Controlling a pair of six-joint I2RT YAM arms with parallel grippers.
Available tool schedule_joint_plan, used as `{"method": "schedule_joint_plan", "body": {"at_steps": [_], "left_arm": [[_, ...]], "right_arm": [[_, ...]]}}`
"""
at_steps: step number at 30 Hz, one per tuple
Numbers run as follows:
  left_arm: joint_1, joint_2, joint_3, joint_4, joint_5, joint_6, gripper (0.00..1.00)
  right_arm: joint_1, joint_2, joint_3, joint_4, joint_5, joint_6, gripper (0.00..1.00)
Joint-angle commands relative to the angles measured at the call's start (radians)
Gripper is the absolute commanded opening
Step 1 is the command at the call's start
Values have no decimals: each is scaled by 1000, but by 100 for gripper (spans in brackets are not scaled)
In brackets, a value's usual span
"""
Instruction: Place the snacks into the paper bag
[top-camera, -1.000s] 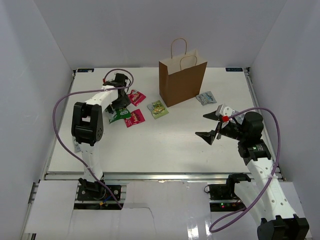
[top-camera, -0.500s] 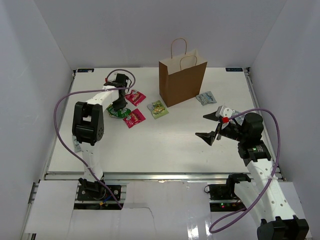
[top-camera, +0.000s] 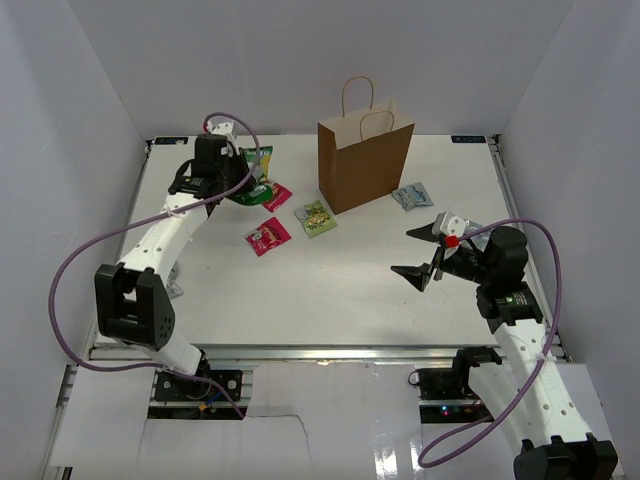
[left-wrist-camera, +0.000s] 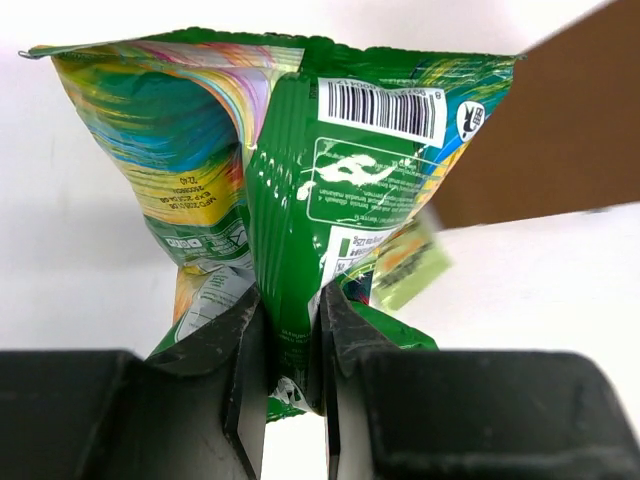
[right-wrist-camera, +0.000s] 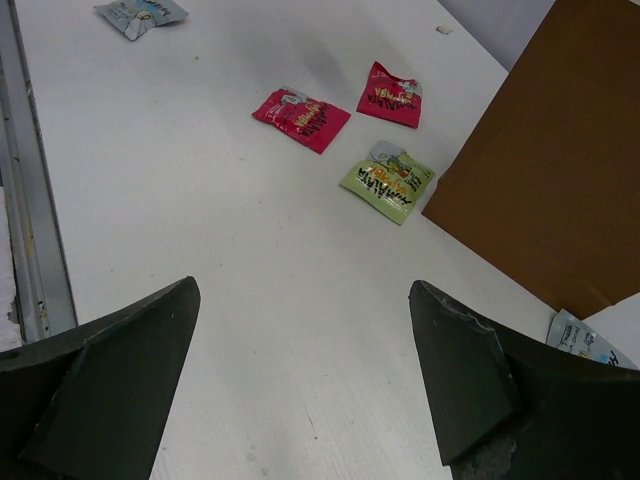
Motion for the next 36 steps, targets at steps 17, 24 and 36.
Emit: {"method": "schedule_joint_plan", "body": {"at_steps": [17, 24, 36], "left_arm": [[-259, 142, 467, 528, 349, 316, 0], [-374, 328, 654, 614, 12, 470, 0], [-447, 500, 748, 743, -215, 550, 0]], "right_arm": [[-6, 4, -10, 38, -32, -10, 91], [-6, 5, -14, 38, -38, -4, 91], [-6, -7, -12, 67, -44, 7, 91]]}}
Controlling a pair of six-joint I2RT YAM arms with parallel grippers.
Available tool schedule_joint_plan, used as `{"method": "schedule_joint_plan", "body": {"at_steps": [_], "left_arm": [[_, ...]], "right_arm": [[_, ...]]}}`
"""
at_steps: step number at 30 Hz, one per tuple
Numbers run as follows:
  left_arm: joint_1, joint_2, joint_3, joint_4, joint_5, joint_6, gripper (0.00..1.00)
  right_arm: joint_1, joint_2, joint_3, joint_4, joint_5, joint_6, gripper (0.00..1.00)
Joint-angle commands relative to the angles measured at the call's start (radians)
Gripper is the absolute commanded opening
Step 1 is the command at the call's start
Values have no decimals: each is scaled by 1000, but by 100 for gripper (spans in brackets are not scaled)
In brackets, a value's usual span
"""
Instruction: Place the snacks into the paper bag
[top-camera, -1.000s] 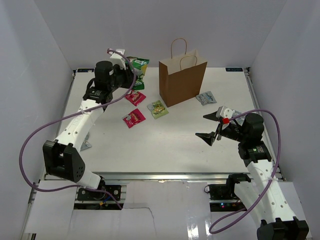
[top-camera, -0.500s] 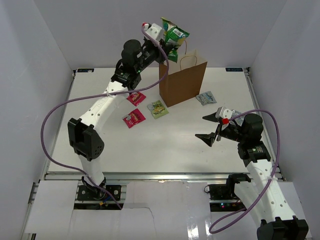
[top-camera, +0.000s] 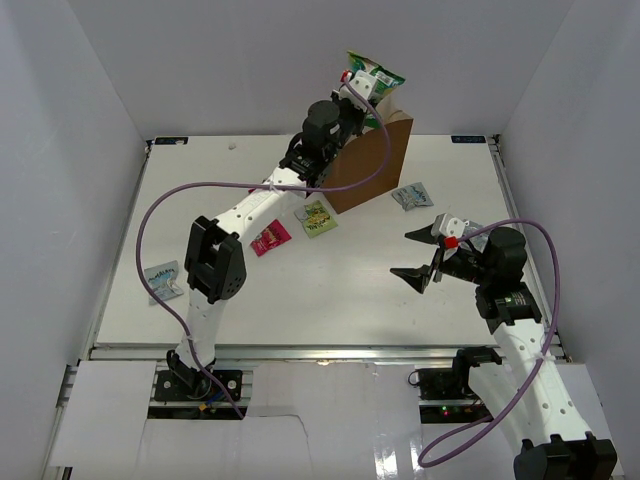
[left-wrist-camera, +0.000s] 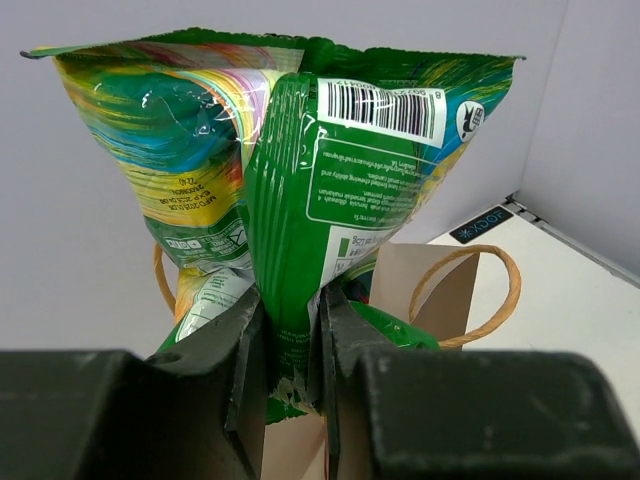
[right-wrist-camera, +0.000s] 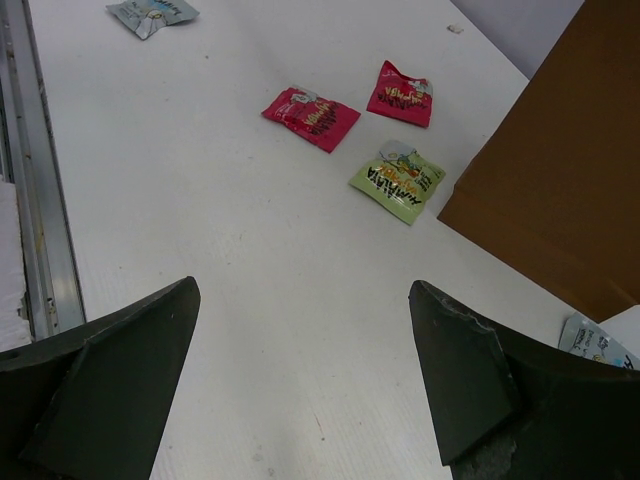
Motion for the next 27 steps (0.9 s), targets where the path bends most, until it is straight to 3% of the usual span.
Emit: {"method": "schedule_joint_plan", "body": {"at_steps": [1, 10, 14, 27], "left_arm": [[0, -47, 52, 102, -63, 18, 0], [0, -133, -4, 201, -52, -63, 0], [2, -150, 7, 231, -112, -54, 0], [-18, 16, 98, 286, -267, 59, 0]], "right_arm": [[-6, -9, -1, 66, -25, 5, 91], [-6, -12, -2, 66, -25, 6, 91], [-6, -12, -4, 69, -28, 9, 91], [-6, -7, -5, 72, -19, 11, 91]]}}
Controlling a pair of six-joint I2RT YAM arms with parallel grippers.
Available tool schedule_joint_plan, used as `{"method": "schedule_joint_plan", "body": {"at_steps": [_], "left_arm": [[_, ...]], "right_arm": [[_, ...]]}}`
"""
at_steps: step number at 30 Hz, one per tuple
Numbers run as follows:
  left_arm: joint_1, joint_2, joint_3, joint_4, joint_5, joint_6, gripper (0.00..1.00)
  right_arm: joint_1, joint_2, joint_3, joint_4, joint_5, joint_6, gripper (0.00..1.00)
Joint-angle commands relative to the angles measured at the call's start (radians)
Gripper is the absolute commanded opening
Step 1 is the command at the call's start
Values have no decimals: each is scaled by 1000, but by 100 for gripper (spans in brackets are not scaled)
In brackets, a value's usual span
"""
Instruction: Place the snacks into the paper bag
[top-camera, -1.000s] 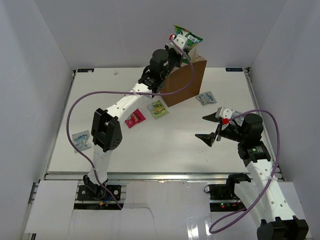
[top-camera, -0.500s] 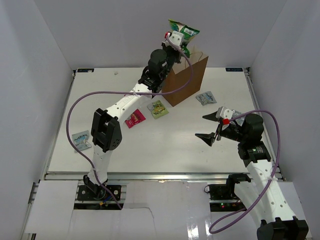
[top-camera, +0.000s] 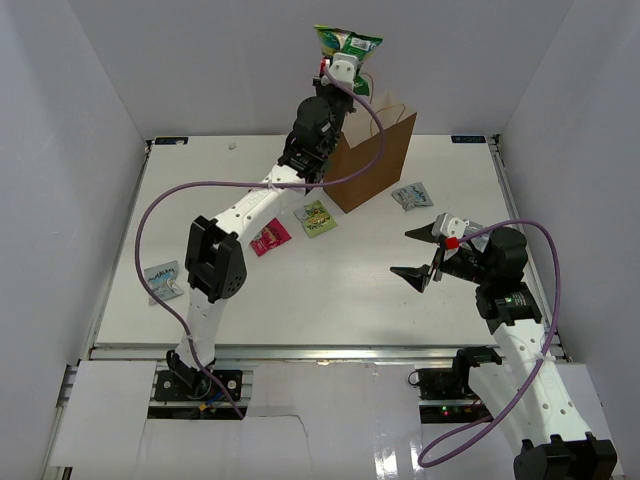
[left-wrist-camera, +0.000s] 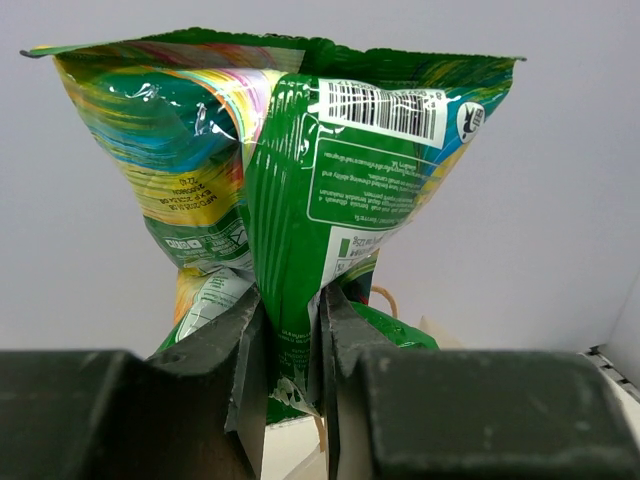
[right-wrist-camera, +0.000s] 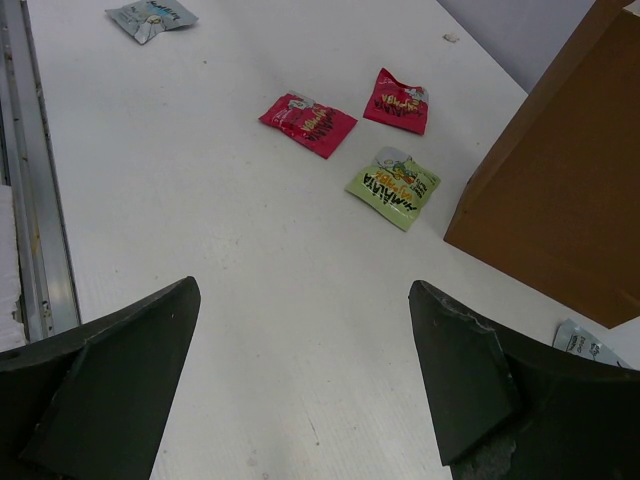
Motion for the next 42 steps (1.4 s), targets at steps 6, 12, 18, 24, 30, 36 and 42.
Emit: {"method": "schedule_joint_plan", "body": {"at_steps": [6, 12, 18, 24, 30, 36, 42], "left_arm": [[-51, 42, 48, 73, -33, 109, 0], [-66, 48, 4, 80, -37, 121, 0], [-85, 48, -36, 80, -36, 135, 23], [-86, 37, -87, 82, -59, 138, 43], [-86, 19, -95, 79, -59, 138, 68], [-86, -10, -116, 79, -45, 132, 82], [-86, -122, -165, 67, -18, 123, 89]], "right_arm": [[-6, -3, -2, 44, -12, 8, 91], [-6, -3, -4, 44, -12, 8, 90], [-6, -5, -4, 43, -13, 9, 91], [-6, -6, -4, 44, -15, 11, 91], [-6, -6, -4, 44, -13, 11, 90], [-6, -3, -5, 44, -10, 11, 91], [-6, 1, -5, 43, 4, 12, 91]]}}
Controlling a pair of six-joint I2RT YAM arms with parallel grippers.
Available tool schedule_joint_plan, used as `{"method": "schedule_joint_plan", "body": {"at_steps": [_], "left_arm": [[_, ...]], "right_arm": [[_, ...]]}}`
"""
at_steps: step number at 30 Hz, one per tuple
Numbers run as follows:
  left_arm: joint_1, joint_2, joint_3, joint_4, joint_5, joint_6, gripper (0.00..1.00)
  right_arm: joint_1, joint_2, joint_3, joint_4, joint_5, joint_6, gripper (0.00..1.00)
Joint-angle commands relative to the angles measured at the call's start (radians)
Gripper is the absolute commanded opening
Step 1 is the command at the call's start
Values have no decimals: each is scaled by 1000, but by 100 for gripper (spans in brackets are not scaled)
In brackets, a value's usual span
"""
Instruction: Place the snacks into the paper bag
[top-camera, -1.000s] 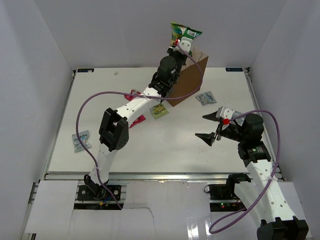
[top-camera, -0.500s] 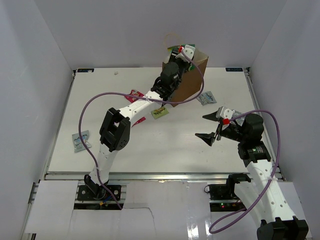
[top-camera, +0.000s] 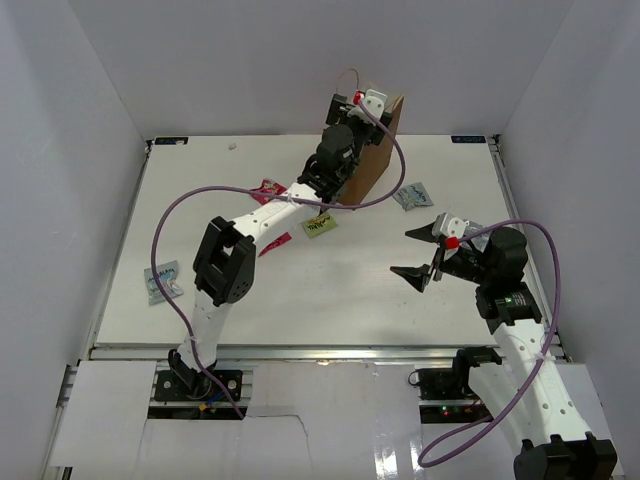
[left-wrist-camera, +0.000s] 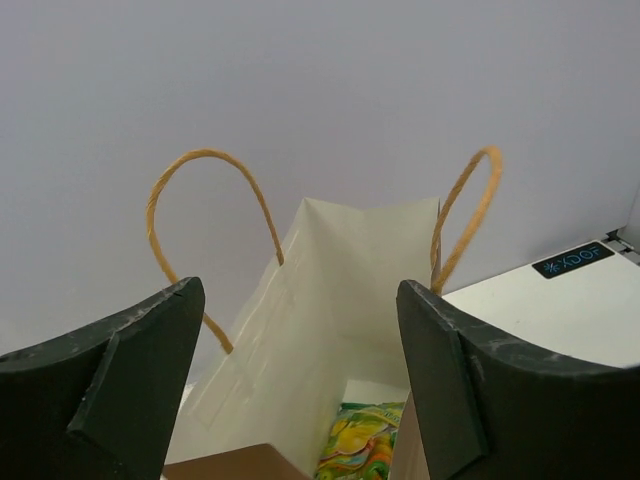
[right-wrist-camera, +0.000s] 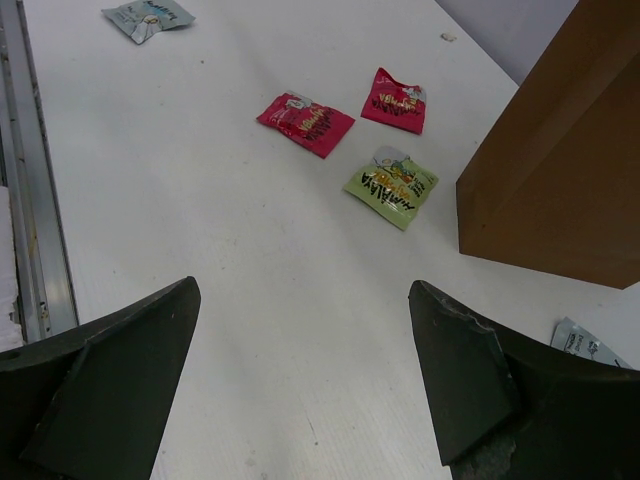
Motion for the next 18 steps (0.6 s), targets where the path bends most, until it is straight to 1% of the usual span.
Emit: {"method": "schedule_joint_plan", "body": {"at_steps": [1, 2, 3, 4, 5, 6, 7, 8, 9, 10, 11, 13, 14, 15, 16, 17, 18], "left_arm": [[-5, -204, -60, -12, 70, -18, 91], [-5, -249, -97, -21, 94, -24, 93], [-5, -299, -142, -27, 119, -31, 96], [-5, -420, -264, -31, 145, -41, 98], [-4, -486, -331, -37, 200, -69, 98], [-4, -552, -401, -41, 228, -86, 98], [-1, -685, -540, -54, 257, -113, 98], [1, -750, -606, -67, 295, -164, 98], [1, -811, -668, -83, 308, -194, 98], [2, -868, -786, -118, 317, -222, 98], [4, -972, -836, -151, 338, -263, 98], [7, -1059, -913, -239, 351, -300, 98], [8, -1132, -975, -341, 351, -316, 98], [10, -1165, -1006, -383, 340, -362, 98], [10, -1195, -1038, -421, 340, -365, 98], [12, -1223, -1071, -473, 340, -367, 98], [12, -1270, -1130, -500, 331, -365, 98]], "right_arm": [[-6, 4, -3, 41, 18, 16, 91], [-7, 14, -2, 43, 39, 25, 91], [-7, 22, 0, 46, 100, 34, 91], [-7, 30, 1, 47, 143, 60, 91], [-7, 53, 3, 62, 268, 83, 92], [-7, 67, 4, 72, 333, 107, 92], [-9, 83, 7, 75, 402, 149, 92], [-10, 126, 21, 82, 535, 173, 92], [-10, 155, 32, 80, 603, 196, 93], [-10, 181, 41, 78, 649, 239, 93], [-7, 249, 69, 72, 762, 264, 93], [-6, 333, 121, 24, 876, 318, 93], [-3, 425, 153, -14, 1015, 374, 93], [-4, 471, 214, -61, 1091, 403, 91], [-4, 510, 239, -74, 1157, 423, 90], [-3, 572, 254, -77, 1276, 442, 90], [-4, 602, 279, -74, 1327, 445, 90]]}}
